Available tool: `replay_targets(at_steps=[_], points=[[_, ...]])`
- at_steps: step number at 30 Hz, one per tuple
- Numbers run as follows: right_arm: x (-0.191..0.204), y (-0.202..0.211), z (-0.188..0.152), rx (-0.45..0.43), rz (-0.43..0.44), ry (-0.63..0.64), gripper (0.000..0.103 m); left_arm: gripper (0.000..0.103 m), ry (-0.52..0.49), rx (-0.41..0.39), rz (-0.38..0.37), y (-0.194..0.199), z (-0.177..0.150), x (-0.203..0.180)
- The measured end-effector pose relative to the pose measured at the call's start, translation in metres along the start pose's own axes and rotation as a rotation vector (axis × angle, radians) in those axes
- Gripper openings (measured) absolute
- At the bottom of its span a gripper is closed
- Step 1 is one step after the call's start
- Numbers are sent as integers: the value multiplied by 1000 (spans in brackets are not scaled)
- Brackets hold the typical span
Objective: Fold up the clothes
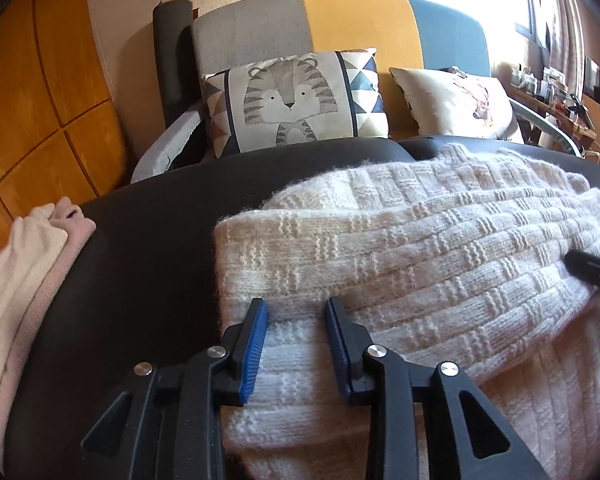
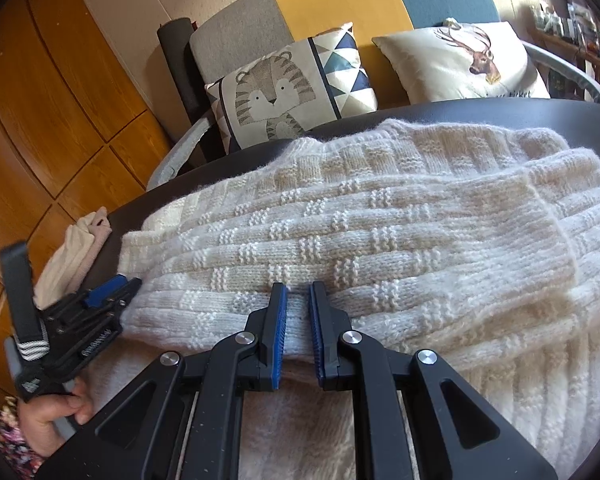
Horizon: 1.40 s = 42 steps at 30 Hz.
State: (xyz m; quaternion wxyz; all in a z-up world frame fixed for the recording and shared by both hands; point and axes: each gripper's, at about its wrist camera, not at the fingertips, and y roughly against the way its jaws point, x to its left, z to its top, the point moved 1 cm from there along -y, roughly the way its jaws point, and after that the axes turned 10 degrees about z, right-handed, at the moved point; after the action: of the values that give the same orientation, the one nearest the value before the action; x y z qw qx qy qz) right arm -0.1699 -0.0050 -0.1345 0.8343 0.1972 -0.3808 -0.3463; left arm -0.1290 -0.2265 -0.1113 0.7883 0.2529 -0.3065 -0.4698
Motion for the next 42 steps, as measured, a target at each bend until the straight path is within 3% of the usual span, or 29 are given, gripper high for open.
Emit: replay_targets(at_steps=[3, 7, 11, 16, 20, 21, 24, 30, 35, 42], points=[[20, 5, 8, -17, 9, 86, 15, 31, -7, -7, 11, 2, -2, -2], [43, -20, 20, 55, -5, 192, 15, 31, -52, -23, 65, 5, -2, -11], [44, -53, 27, 132, -79, 249, 15, 31, -66, -31, 82, 6, -1, -13], [13, -51, 24, 83, -27, 111, 8, 32, -29, -22, 37, 2, -2, -5], [17, -43, 30, 98, -32, 119, 9, 32, -7, -17, 9, -2, -3, 0], [18, -34, 31, 72, -31, 114, 14, 32, -8, -18, 10, -2, -3, 0], [15, -7, 31, 30, -3, 99, 14, 32, -13, -20, 18, -2, -4, -2], [-32, 20, 20, 48, -156, 35, 14, 32, -19, -24, 26, -2, -5, -3], [-61, 30, 10, -5, -120, 5, 10, 32, -27, -28, 35, -3, -7, -4], [-59, 30, 9, -26, -155, 11, 10, 32, -30, -32, 40, -4, -9, -6]])
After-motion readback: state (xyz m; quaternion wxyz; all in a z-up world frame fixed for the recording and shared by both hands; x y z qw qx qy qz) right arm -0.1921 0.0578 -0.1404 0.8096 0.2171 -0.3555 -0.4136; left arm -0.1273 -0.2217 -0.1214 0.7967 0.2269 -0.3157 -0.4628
